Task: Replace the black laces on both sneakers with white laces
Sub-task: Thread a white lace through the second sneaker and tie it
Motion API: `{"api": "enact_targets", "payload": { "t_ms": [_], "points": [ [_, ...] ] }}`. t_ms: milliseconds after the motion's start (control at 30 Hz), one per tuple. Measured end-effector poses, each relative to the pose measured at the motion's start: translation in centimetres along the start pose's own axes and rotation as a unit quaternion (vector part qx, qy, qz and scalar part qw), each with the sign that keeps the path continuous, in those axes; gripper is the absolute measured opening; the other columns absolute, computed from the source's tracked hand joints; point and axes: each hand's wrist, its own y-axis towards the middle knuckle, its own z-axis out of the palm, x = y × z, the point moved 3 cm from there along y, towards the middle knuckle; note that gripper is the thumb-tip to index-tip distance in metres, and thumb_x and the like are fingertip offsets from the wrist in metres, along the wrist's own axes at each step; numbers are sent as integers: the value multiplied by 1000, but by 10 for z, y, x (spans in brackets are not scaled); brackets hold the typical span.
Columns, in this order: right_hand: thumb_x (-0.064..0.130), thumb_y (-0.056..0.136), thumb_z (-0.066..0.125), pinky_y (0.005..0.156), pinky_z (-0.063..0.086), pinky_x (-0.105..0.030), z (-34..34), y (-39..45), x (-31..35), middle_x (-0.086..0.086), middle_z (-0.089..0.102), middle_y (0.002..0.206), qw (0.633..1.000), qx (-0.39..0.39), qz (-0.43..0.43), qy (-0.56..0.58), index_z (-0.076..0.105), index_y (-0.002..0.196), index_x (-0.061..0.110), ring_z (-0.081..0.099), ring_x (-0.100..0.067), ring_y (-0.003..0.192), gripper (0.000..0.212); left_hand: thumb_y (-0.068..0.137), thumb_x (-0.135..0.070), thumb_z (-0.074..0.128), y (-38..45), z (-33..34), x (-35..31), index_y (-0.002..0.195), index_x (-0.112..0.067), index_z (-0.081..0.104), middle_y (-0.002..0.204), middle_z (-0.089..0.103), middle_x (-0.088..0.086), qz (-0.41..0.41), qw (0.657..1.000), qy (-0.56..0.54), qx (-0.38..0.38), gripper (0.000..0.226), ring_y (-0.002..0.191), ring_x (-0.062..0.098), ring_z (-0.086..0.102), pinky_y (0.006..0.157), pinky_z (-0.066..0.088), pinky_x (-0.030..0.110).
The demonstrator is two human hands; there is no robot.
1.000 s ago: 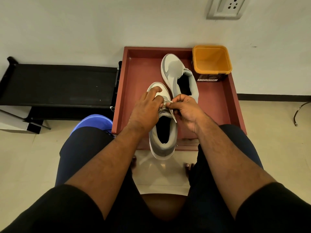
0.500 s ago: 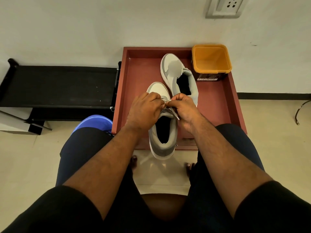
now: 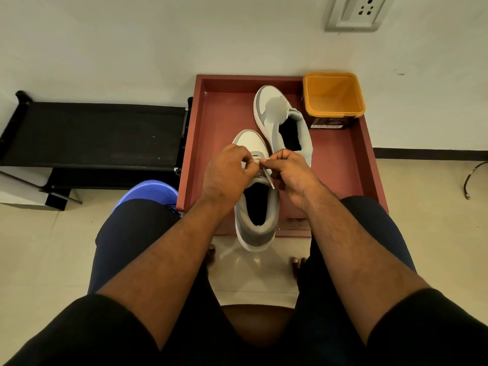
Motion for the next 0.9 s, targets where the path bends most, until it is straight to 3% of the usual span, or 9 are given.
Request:
{"api": "enact_targets", "payload": {
  "t_ms": [133, 233, 300, 467, 767, 900],
  "points": [
    [12, 82, 73, 52, 39, -25, -6, 5, -5, 3, 61, 61, 999, -25, 37, 1, 53, 70, 19, 49, -9, 52, 24, 84, -16, 63, 3, -10, 8, 71, -15, 60, 71, 57, -5, -90, 990, -113, -8, 13, 61, 4, 49, 55, 42, 16],
    [9, 82, 72, 50, 38, -24, -10, 6, -7, 2, 62, 60, 998, -37, 50, -3, 53, 71, 18, 48, -8, 47, 23, 87, -14, 60, 5, -10, 28, 71, -9, 56, 66, 56, 7, -259, 922, -279, 70, 18, 48, 10, 45, 41, 38, 21],
    [8, 81, 73, 50, 40, -24, -11, 5, -9, 0, 63, 64, 998, -46, 53, -8, 54, 72, 17, 50, -9, 49, 23, 89, -16, 58, 1, -10, 40, 74, -11, 54, 69, 55, 7, -331, 887, -296, 128, 16, 45, 10, 44, 40, 35, 22],
    [4, 80, 73, 50, 42, -24, -12, 6, -14, -2, 65, 68, 996, -85, 36, 9, 54, 72, 15, 54, -10, 54, 23, 92, -17, 50, -7, -8, 43, 76, -11, 53, 65, 52, 4, -356, 885, -243, 174, 18, 50, 12, 47, 45, 38, 24],
    [3, 86, 68, 54, 52, -24, -5, -2, -30, -5, 62, 68, 963, -224, 16, 150, 55, 74, 12, 54, -11, 54, 20, 91, -11, 44, -30, 0, 34, 75, -9, 50, 57, 50, 4, -399, 859, -311, 83, 17, 49, 13, 45, 46, 36, 27],
    [8, 91, 63, 61, 54, -26, -2, -7, -32, -3, 61, 72, 963, -210, -12, 168, 54, 84, 14, 56, -12, 60, 13, 93, -15, 47, -36, -1, 32, 79, -10, 53, 62, 54, 6, -391, 864, -309, 80, 15, 52, 16, 44, 45, 34, 27]
  ]
}}
